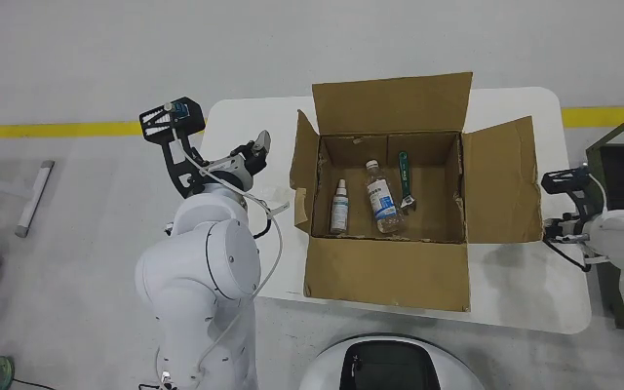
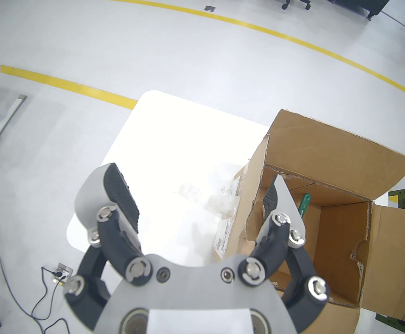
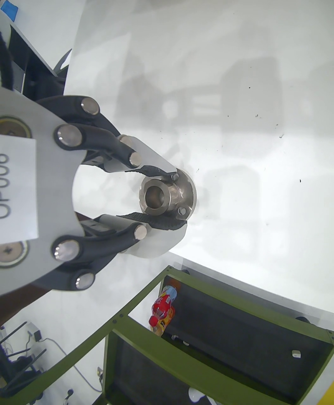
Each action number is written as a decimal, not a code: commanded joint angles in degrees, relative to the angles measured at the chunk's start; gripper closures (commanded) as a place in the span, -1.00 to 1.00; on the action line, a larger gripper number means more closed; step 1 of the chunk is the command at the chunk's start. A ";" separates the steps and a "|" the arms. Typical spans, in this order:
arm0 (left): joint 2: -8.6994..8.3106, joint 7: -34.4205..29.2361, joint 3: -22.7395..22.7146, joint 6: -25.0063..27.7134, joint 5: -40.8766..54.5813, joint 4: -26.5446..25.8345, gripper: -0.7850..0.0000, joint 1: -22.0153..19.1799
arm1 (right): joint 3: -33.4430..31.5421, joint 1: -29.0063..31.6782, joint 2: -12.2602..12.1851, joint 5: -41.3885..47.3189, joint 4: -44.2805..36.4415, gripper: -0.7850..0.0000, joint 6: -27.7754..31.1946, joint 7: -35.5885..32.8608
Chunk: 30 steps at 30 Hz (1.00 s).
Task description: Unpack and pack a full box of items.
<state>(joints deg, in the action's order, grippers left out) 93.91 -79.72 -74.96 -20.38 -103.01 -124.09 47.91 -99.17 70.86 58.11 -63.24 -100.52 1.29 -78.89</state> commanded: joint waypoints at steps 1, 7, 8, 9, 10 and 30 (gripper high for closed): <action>0.00 0.00 0.00 0.00 0.00 0.00 -1.00 0.00 | 0.16 -0.15 -0.05 -0.04 0.13 0.90 0.06 0.01; 0.00 0.00 0.00 0.00 0.00 0.00 -1.00 0.00 | -1.29 -0.55 -0.26 1.75 -2.30 1.00 -0.50 0.10; 0.00 0.00 0.00 0.00 0.00 0.00 -1.00 0.00 | -2.28 -0.49 -0.33 2.55 -3.81 1.00 -0.75 0.01; 0.00 0.00 0.00 0.00 0.00 0.00 -1.00 0.00 | -3.44 -0.47 -0.40 3.54 -5.53 1.00 -1.13 0.00; 0.00 0.00 0.00 0.00 0.00 0.00 -1.00 0.00 | -4.70 -0.34 -0.46 4.53 -7.22 1.00 -1.58 -0.12; 0.00 0.00 0.00 0.00 0.00 0.00 -1.00 0.00 | 3.76 -9.86 -1.62 18.72 -32.84 1.00 -7.13 1.51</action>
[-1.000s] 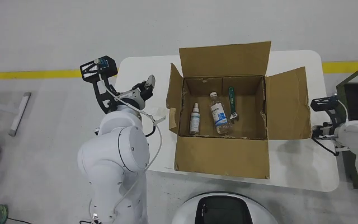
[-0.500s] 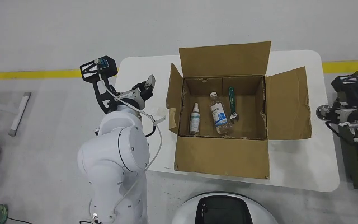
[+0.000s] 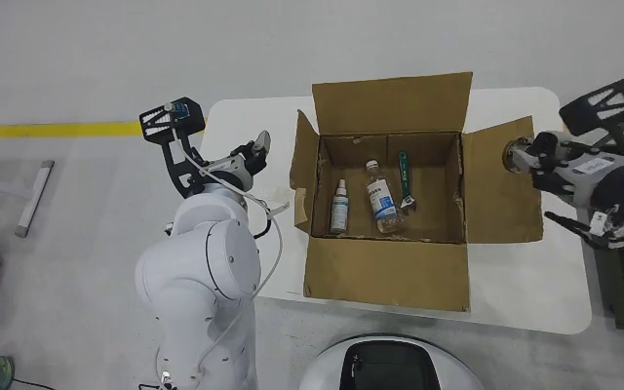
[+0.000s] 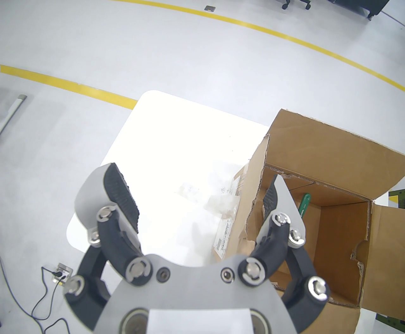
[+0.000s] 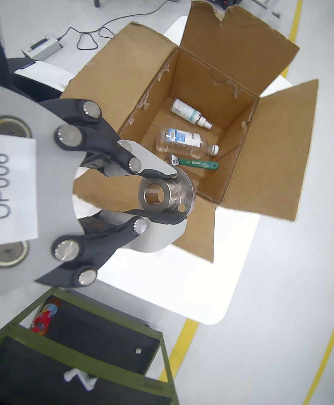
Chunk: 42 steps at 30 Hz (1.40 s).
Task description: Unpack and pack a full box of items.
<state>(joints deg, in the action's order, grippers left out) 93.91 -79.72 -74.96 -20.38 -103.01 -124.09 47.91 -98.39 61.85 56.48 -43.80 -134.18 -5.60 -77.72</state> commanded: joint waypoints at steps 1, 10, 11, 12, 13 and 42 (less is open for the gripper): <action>0.00 0.00 0.00 0.00 0.00 0.00 -1.00 0.00 | 5.76 -1.91 0.06 -2.11 2.07 1.00 -0.76 0.99; 0.00 0.00 0.00 0.00 0.00 0.00 -1.00 0.00 | 28.90 -12.43 1.99 -14.80 17.49 1.00 -7.96 5.33; 0.00 0.00 0.00 0.00 0.00 0.00 -1.00 0.00 | 30.62 -13.72 2.28 -15.98 19.06 1.00 -8.60 5.32; 0.00 0.00 0.00 0.00 0.00 0.00 -1.00 0.00 | 32.15 -14.80 2.56 -17.38 20.61 1.00 -9.40 5.31; 0.00 0.00 0.00 0.00 0.00 0.00 -1.00 0.00 | 33.62 -15.73 2.84 -18.28 21.90 1.00 -10.03 4.97; 0.00 0.00 0.00 0.00 0.00 0.00 -1.00 0.00 | 0.40 -8.20 2.59 -7.94 10.43 1.00 -11.31 8.61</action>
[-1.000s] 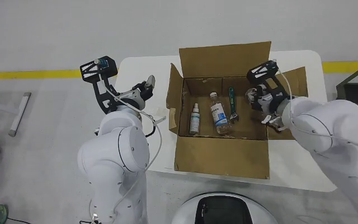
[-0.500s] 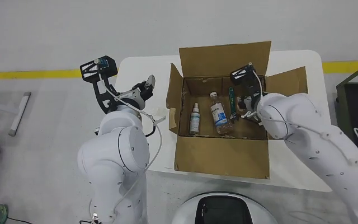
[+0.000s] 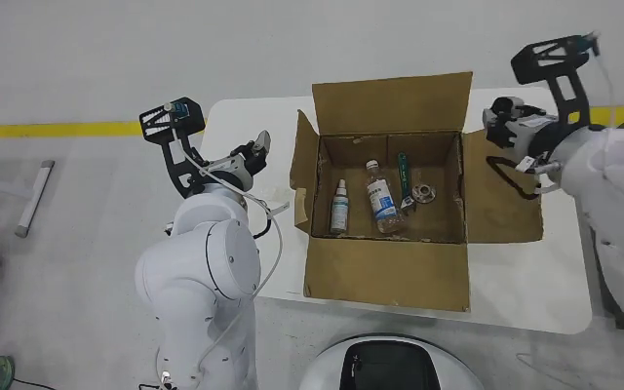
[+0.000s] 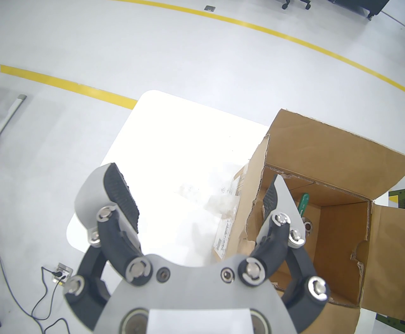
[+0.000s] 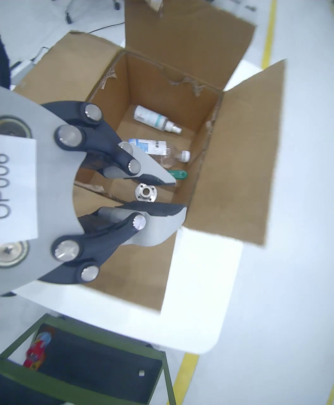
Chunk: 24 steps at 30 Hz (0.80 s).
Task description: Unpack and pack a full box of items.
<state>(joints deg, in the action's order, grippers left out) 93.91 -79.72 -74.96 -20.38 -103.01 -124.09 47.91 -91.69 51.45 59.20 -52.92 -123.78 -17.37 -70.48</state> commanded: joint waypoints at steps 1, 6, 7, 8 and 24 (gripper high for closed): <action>0.00 0.00 0.00 0.00 0.00 0.00 -1.00 0.00 | -10.36 4.43 -0.23 2.20 0.52 1.00 1.01 2.77; 0.00 0.00 0.00 0.00 0.00 0.00 -1.00 0.00 | -23.33 14.75 0.34 12.34 10.48 1.00 0.19 9.03; 0.00 0.00 0.00 0.00 0.00 0.00 -1.00 0.00 | -23.89 16.19 0.52 15.07 12.89 1.00 0.59 9.44; 0.00 0.00 0.00 0.00 0.00 0.00 -1.00 0.00 | -23.60 17.35 0.58 15.90 14.74 1.00 1.62 9.82; 0.00 0.00 0.00 0.00 0.00 0.00 -1.00 0.00 | -10.60 13.55 1.38 49.66 14.10 1.00 15.17 3.69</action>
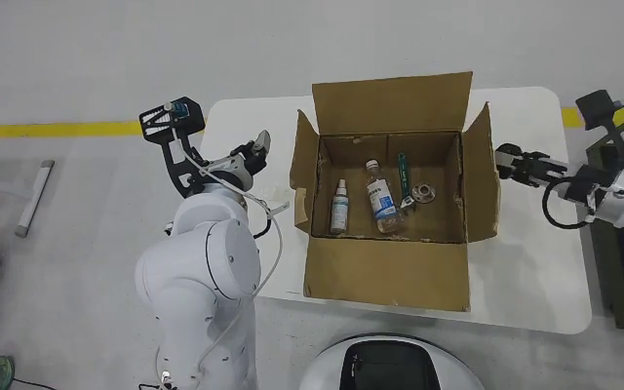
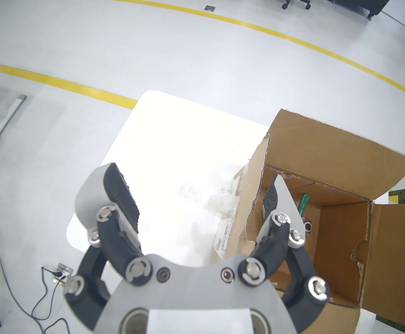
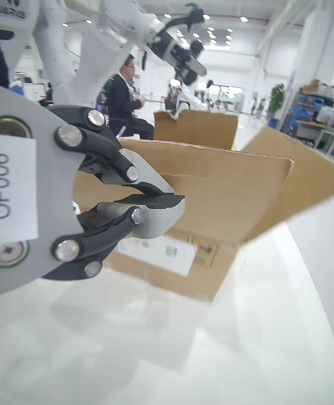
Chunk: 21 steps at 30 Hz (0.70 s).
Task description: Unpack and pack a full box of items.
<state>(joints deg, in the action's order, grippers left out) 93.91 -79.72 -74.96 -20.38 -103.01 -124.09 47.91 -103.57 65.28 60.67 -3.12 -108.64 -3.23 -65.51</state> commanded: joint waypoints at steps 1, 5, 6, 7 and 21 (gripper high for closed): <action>0.00 0.00 0.00 0.00 0.00 0.00 -1.00 0.00 | 2.46 -0.52 -0.24 -1.58 -1.63 1.00 1.65 -2.23; 0.00 0.00 0.00 0.00 0.00 0.00 -1.00 0.00 | 9.14 -0.80 -0.78 -12.55 -5.89 1.00 4.61 -4.34; 0.00 0.00 0.00 0.00 0.00 0.00 -1.00 0.00 | 10.88 -0.74 -0.81 -14.72 -6.37 1.00 4.80 -4.08; 0.00 0.00 0.00 0.00 0.00 0.00 -1.00 0.00 | 12.64 -0.69 -0.80 -15.40 -6.39 1.00 4.98 -4.19; -0.17 8.92 -3.36 -0.01 -2.24 6.14 1.00 7.05 | 6.99 -2.49 -1.52 -18.09 -3.54 1.00 -3.21 5.59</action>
<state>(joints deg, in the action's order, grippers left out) 93.74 -71.53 -78.25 -20.38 -105.16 -118.91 54.44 -94.73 62.82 59.12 -23.39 -112.70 -3.56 -61.44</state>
